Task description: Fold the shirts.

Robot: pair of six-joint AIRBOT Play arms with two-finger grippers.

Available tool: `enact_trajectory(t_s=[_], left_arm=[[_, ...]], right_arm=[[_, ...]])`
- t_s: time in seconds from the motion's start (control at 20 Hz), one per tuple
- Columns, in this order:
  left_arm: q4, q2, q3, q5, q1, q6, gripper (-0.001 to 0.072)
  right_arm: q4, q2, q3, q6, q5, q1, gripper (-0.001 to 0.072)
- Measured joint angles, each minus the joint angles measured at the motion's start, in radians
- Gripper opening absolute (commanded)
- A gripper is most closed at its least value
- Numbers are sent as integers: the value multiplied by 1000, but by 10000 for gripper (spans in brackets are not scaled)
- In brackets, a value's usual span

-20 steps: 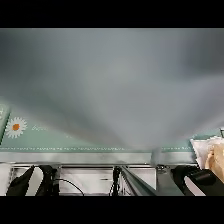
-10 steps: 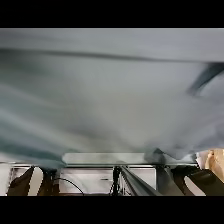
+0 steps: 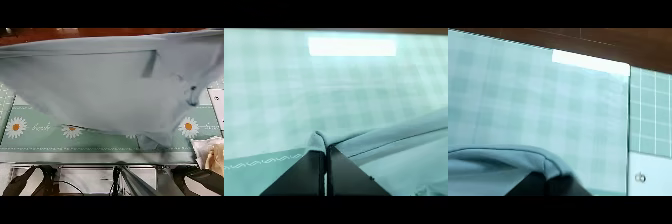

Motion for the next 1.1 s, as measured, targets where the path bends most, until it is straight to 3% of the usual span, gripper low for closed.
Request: enact_trajectory(t_s=[0.3,0.55,1.1], left_arm=[[201,-291,-39,415,-305,17,20],[295,-518,-43,743,-430,30,20],[325,-866,-44,1123,-498,78,21]], right_arm=[[27,-258,0,-17,-297,-55,32],[170,-435,0,-3,-467,-171,32],[290,-797,0,-67,-655,-240,32]])
